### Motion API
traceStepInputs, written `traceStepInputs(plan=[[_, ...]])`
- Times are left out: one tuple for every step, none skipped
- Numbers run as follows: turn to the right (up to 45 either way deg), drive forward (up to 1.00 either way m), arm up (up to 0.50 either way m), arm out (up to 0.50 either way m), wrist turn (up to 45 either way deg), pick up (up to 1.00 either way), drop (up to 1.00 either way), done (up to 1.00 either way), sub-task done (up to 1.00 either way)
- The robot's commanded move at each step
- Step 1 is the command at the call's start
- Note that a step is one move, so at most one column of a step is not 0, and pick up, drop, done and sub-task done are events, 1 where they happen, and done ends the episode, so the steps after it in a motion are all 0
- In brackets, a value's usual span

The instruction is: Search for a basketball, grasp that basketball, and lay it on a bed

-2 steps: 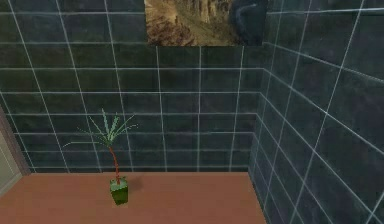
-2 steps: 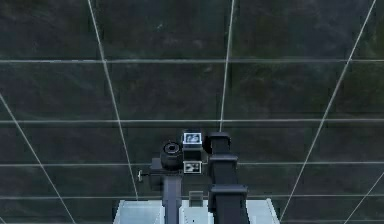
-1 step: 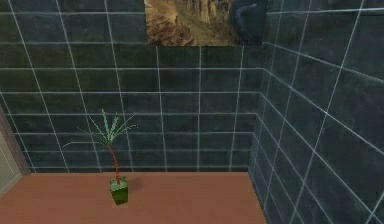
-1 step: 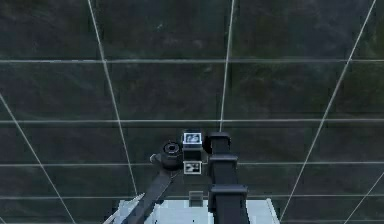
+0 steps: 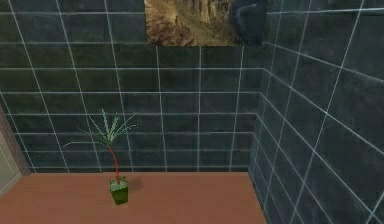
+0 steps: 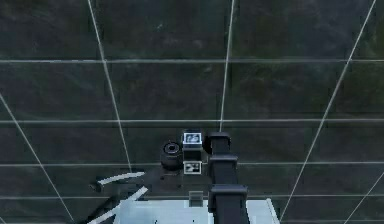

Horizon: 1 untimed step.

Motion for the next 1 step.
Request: traceStepInputs(plan=[[0.0, 0.00, 0.00, 0.00, 45.0, 0.00, 0.00, 0.00, 0.00]])
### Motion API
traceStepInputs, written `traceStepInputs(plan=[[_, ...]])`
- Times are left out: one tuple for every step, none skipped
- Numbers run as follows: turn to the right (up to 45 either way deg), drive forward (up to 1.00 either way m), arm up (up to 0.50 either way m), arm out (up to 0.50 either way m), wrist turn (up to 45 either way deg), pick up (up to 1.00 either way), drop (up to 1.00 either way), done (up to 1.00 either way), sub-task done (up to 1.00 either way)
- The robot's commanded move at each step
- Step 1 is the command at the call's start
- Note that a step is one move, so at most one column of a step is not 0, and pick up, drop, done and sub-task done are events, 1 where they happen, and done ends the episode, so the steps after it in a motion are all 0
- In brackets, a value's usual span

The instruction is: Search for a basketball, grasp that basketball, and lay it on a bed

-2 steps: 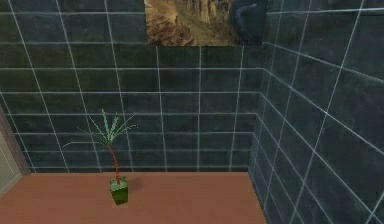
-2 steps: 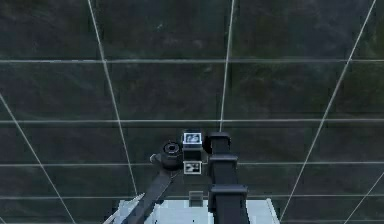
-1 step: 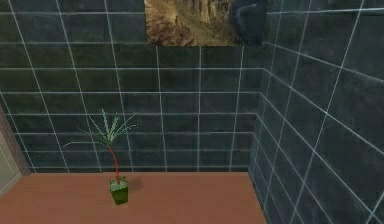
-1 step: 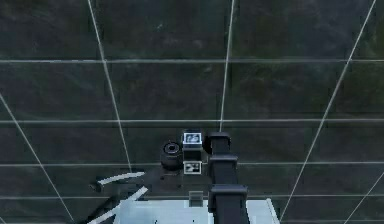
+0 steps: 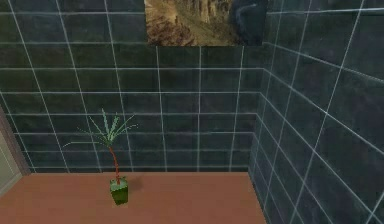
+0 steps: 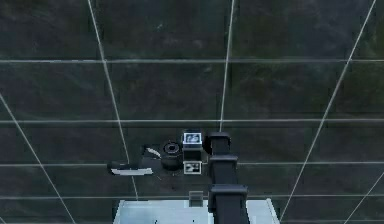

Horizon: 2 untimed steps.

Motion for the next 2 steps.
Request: traceStepInputs(plan=[[0.0, 0.00, 0.00, 0.00, 45.0, 0.00, 0.00, 0.00, 0.00], [0.0, 0.00, 0.00, 0.02, 0.0, 0.00, 0.00, 0.00, 0.00]])
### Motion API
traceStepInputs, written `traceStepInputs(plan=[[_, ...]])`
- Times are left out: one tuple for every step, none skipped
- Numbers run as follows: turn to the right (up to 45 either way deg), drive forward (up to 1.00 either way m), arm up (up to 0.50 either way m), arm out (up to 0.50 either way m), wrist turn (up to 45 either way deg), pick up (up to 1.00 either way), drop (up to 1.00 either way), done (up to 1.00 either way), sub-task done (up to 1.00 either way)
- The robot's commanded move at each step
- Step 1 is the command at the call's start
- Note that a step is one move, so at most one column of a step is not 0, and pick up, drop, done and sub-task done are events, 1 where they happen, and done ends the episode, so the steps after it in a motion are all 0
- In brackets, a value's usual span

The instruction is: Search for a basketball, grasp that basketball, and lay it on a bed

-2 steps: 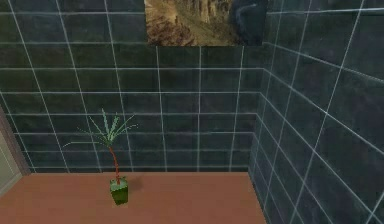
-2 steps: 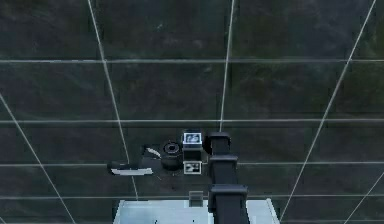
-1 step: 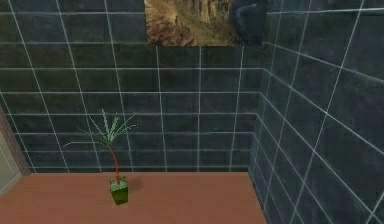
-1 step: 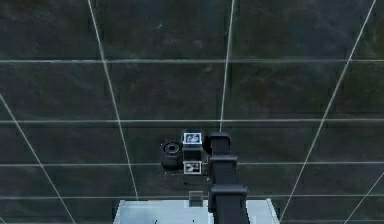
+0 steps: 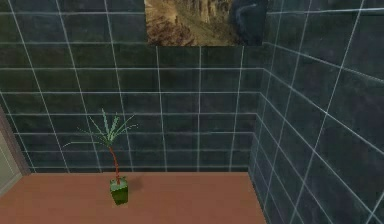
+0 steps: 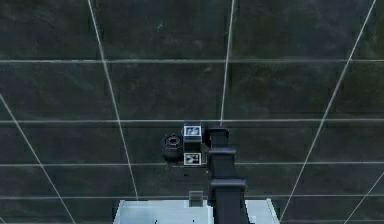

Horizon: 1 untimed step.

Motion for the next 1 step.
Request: traceStepInputs(plan=[[0.0, 0.00, 0.00, 0.00, 6.0, 0.00, 0.00, 0.00, 0.00]])
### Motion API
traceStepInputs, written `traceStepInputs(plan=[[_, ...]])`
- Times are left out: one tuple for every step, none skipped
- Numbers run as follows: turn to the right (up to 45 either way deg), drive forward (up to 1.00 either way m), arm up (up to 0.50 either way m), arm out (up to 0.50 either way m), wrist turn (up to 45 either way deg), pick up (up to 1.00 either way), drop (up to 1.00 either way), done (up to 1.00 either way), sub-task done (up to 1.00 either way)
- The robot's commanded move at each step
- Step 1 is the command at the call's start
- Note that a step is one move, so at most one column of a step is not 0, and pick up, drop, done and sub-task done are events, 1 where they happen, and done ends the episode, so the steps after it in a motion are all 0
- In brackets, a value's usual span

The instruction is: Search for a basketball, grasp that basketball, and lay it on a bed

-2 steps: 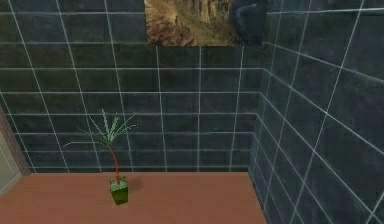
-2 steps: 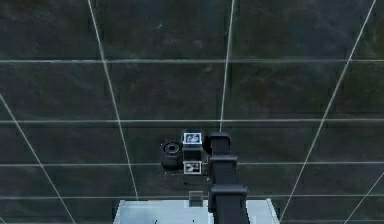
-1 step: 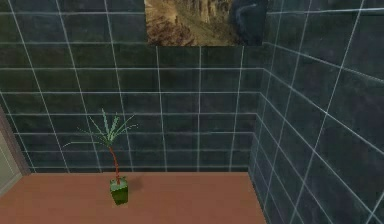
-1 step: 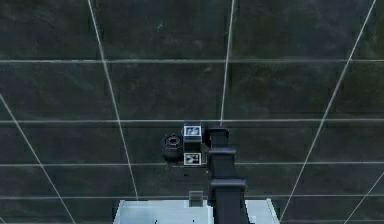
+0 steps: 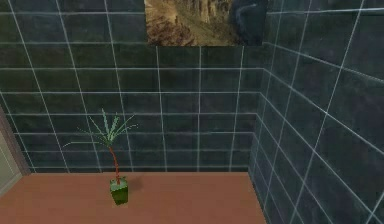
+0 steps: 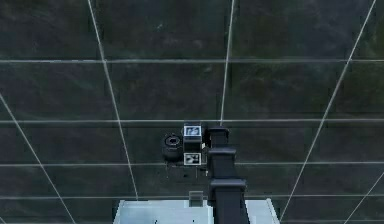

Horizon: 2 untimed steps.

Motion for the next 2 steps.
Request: traceStepInputs(plan=[[0.0, 0.00, -0.30, 0.00, 0.0, 0.00, 0.00, 0.00, 0.00], [0.0, 0.00, 0.00, 0.00, 0.0, 1.00, 0.00, 0.00, 0.00]])
